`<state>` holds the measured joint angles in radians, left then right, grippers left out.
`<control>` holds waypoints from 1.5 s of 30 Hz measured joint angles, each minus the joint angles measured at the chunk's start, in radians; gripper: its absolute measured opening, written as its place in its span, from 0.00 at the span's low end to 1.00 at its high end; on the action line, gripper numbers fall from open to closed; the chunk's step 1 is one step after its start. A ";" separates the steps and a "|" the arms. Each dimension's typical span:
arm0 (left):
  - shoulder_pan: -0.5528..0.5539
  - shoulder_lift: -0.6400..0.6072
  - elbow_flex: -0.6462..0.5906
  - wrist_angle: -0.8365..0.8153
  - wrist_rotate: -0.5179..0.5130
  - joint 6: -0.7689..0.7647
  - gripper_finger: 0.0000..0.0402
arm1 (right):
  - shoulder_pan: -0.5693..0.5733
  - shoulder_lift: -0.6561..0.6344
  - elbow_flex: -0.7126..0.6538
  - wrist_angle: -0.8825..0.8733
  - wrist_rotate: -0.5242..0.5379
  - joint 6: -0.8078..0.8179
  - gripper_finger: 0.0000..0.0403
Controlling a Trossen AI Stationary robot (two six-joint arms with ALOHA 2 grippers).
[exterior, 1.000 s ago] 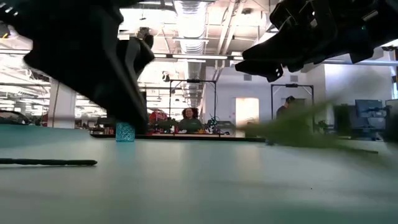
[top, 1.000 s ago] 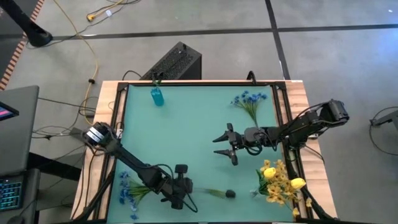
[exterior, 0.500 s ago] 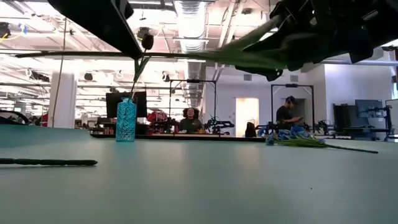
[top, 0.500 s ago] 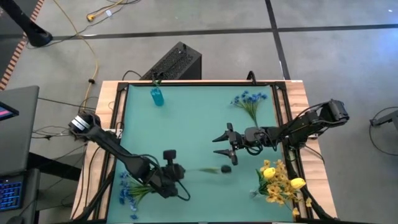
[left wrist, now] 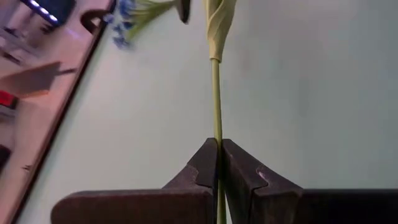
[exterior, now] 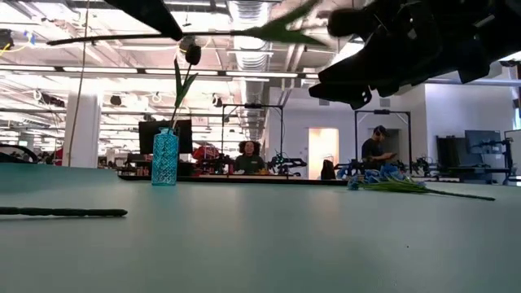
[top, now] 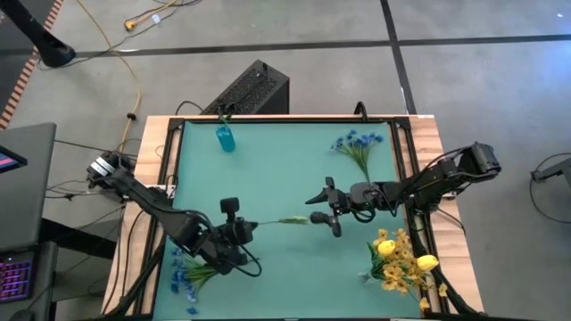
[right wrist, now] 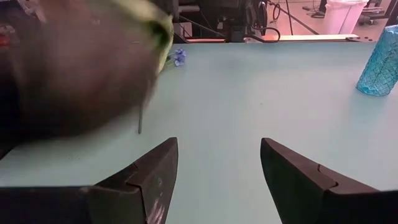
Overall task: Sort flowers into vase by color
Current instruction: Put the black tulip into the blue vase
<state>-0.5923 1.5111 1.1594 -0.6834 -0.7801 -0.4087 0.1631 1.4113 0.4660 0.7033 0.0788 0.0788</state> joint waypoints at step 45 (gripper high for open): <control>0.420 -0.256 -0.686 1.531 0.266 0.470 0.00 | -0.207 0.024 0.041 0.325 -0.168 -0.013 0.63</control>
<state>-0.1721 1.2554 0.4736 0.8473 -0.5143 0.0613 -0.0438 1.4353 0.5066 1.0283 -0.0896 0.0659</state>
